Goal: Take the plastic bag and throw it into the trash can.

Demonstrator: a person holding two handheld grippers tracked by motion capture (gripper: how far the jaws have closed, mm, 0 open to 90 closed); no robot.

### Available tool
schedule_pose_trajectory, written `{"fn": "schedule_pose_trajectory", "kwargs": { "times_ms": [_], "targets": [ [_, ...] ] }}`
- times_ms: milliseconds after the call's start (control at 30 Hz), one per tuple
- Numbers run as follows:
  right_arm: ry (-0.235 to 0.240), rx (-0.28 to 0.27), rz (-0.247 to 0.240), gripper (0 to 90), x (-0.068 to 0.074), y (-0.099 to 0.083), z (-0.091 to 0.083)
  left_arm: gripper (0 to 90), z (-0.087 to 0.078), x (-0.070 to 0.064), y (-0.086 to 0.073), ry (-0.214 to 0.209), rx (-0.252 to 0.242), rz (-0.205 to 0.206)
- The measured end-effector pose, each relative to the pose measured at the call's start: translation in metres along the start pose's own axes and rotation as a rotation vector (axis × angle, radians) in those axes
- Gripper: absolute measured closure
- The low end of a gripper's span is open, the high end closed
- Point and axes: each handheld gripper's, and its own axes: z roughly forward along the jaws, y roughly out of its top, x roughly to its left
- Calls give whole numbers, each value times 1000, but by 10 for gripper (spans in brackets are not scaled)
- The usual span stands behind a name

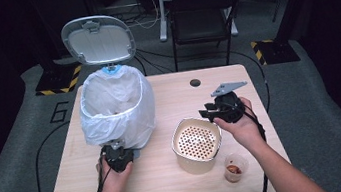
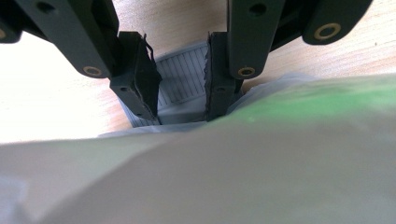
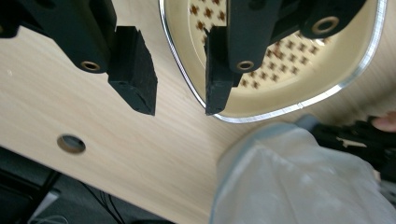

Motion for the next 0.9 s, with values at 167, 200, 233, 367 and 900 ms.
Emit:
{"fn": "schedule_pose_trajectory", "kwargs": {
  "times_ms": [167, 200, 233, 367, 900],
  "targets": [
    [0, 22, 37, 657, -8, -19, 2, 649, 0, 0, 0, 11, -1, 8],
    [1, 24, 42, 657, -9, -22, 2, 649, 0, 0, 0, 11, -2, 4],
    [2, 25, 46, 657, -10, -24, 3, 649, 0, 0, 0, 13, -5, 5],
    [1, 31, 62, 649, -13, -34, 5, 650, 0, 0, 0, 16, -12, -3],
    [68, 81, 27, 803, -21, -51, 23, 649, 0, -1, 0, 19, -7, -1]
  ]
}}
